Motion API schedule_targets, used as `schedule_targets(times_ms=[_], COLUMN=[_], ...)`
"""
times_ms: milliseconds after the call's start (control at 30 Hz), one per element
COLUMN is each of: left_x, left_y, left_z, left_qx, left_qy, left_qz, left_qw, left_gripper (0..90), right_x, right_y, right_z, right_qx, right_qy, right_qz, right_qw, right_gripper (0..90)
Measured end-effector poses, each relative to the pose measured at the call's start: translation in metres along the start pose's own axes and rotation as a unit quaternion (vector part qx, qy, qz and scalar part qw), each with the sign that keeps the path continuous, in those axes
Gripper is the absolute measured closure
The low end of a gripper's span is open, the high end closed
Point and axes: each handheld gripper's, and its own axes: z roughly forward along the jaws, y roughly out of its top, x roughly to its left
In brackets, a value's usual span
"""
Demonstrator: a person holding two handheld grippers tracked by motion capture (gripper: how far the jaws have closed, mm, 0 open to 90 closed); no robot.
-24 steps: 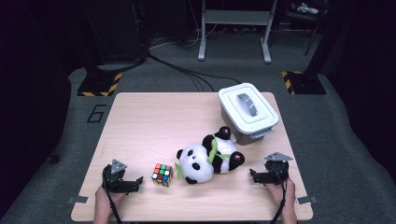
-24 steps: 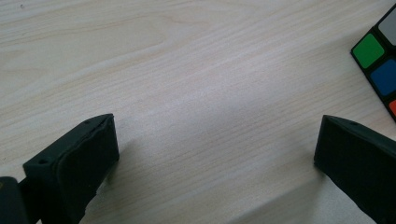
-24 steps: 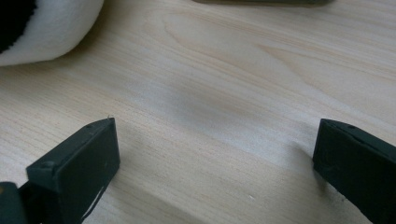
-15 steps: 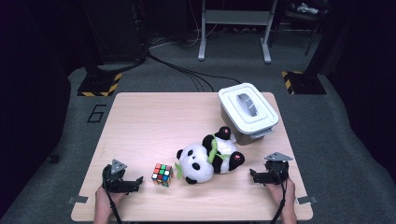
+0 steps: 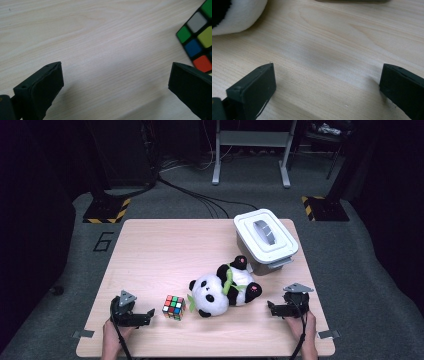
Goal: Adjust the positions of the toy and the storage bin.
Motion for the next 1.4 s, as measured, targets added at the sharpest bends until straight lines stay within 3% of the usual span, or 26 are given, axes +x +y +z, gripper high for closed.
schedule_targets(times_ms=[333, 633, 700, 900, 967, 1000, 1100, 1267, 1400], left_x=[-0.017, -0.026, -0.028, -0.033, -0.034, -0.032, -0.033, -0.044, -0.054], left_y=[0.018, 0.029, 0.031, 0.034, 0.035, 0.035, 0.036, 0.045, 0.044], left_z=[-0.023, -0.033, -0.035, -0.038, -0.040, -0.042, -0.045, -0.052, -0.050], left_qx=[-0.022, -0.035, -0.039, -0.045, -0.048, -0.052, -0.053, -0.062, -0.068], left_qy=[-0.006, -0.008, -0.018, -0.017, -0.017, -0.023, -0.024, -0.024, -0.023], left_qz=[0.009, 0.019, 0.013, 0.015, 0.009, -0.006, -0.013, -0.005, -0.016], left_qw=[0.9997, 0.9992, 0.9990, 0.9987, 0.9987, 0.9984, 0.9982, 0.9978, 0.9973], left_gripper=[0.1, 0.2, 0.2, 0.1, 0.2, 0.1, 0.1, 0.1, 0.2], right_x=[0.000, 0.000, 0.000, 0.000, 0.000, 0.000, 0.000, 0.000, 0.000], right_y=[0.000, 0.000, 0.000, 0.000, 0.000, 0.000, 0.000, 0.000, 0.000], right_z=[0.000, 0.000, 0.000, 0.000, 0.000, 0.000, 0.000, 0.000, 0.000], right_qx=[0.000, 0.000, 0.000, 0.000, -0.001, -0.001, -0.001, 0.000, 0.000], right_qy=[0.001, 0.001, 0.001, 0.001, 0.000, 0.000, -0.001, 0.000, -0.001], right_qz=[0.000, 0.000, 0.000, 0.000, 0.000, 0.000, -0.002, 0.000, 0.001], right_qw=[1.0000, 1.0000, 1.0000, 1.0000, 1.0000, 1.0000, 1.0000, 1.0000, 1.0000], right_gripper=[0.0, 0.0, 0.0, 0.0, 0.0, 0.0, 0.0, 0.0, 0.0])
